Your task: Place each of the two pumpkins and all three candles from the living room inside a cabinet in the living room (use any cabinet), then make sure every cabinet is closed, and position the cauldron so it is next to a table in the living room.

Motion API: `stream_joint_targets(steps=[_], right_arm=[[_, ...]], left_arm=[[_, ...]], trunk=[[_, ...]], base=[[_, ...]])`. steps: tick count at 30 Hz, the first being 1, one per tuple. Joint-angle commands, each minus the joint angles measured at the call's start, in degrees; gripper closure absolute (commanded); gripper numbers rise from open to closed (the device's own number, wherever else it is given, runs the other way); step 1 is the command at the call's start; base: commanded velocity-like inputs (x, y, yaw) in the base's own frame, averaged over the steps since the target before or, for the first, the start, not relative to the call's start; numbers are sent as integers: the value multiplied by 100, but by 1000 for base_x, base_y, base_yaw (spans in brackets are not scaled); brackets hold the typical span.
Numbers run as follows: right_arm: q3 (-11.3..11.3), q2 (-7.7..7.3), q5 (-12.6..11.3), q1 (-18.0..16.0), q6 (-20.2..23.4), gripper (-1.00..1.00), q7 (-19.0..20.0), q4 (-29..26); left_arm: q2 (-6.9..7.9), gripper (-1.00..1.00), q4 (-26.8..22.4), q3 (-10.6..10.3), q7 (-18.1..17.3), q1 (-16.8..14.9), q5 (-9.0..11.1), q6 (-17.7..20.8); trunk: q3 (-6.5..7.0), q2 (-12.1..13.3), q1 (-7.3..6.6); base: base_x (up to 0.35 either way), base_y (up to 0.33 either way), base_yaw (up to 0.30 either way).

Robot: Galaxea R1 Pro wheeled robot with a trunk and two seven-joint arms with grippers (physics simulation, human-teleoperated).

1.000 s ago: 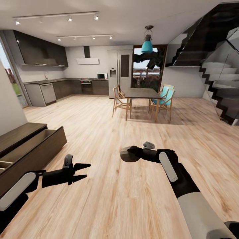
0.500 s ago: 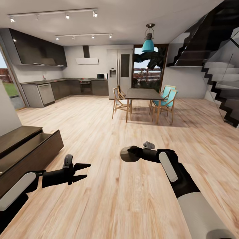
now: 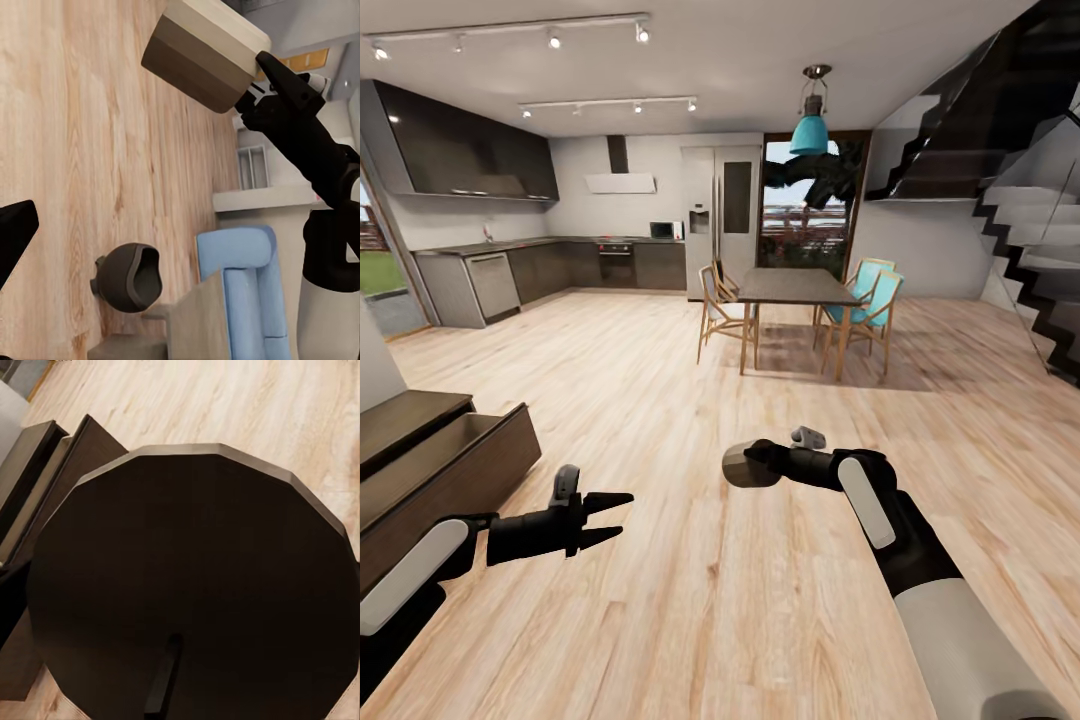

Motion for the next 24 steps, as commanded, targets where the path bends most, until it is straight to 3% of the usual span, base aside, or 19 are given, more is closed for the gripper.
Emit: stream_joint_targets(steps=[1,24], right_arm=[[-3,-1,24,-5,21,100,49,-3],[-3,-4,24,-5,20,100,49,-3]], left_arm=[[3,-100,3,-9,-54,-5,-43,3],[-9,-100,2,-24,-38,-5,-49,3]], trunk=[[-6,-3,3],[-6,-3,3]], base=[[330,0,0],[330,-11,0]])
